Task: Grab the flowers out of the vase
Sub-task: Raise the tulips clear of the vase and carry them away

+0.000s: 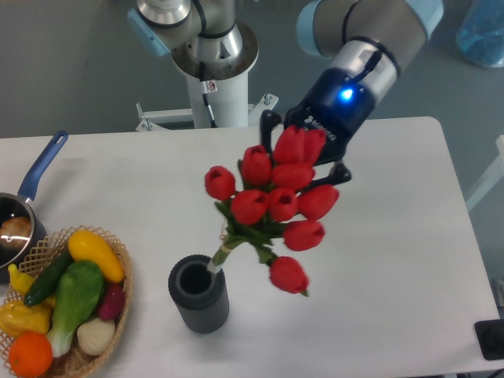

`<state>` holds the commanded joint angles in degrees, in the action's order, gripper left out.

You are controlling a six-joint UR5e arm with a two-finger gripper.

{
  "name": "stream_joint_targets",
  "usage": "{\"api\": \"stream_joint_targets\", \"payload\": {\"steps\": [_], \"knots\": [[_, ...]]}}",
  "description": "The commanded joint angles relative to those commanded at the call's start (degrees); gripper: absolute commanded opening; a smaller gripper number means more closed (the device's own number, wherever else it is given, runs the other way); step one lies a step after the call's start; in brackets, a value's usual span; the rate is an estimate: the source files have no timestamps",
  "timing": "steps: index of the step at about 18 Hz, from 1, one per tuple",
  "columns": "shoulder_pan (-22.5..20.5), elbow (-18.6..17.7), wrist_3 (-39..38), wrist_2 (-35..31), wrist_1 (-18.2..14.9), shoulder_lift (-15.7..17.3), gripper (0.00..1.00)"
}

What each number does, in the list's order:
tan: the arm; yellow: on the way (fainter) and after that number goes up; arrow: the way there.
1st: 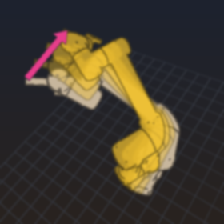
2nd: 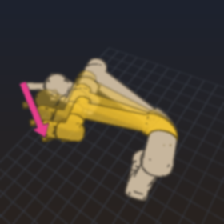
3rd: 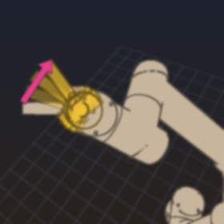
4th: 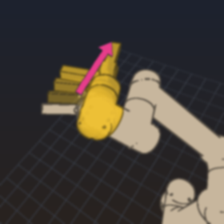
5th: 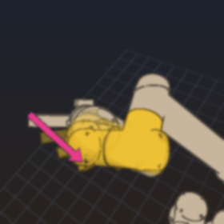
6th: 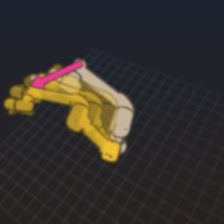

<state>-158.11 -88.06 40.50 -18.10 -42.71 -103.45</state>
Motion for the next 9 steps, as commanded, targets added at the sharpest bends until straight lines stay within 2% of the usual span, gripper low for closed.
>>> {"api": "stream_joint_targets", "payload": {"steps": [3, 6, 9], "knots": [[-1.8, -0.5, 4.0, -2.6, -0.2, 0.2, 0.00], [-2.5, -1.1, 4.1, -6.7, -0.2, 0.8, 0.00], [-2.6, -3.1, 8.3, -10.8, -0.3, 1.1, 0.00]]}}
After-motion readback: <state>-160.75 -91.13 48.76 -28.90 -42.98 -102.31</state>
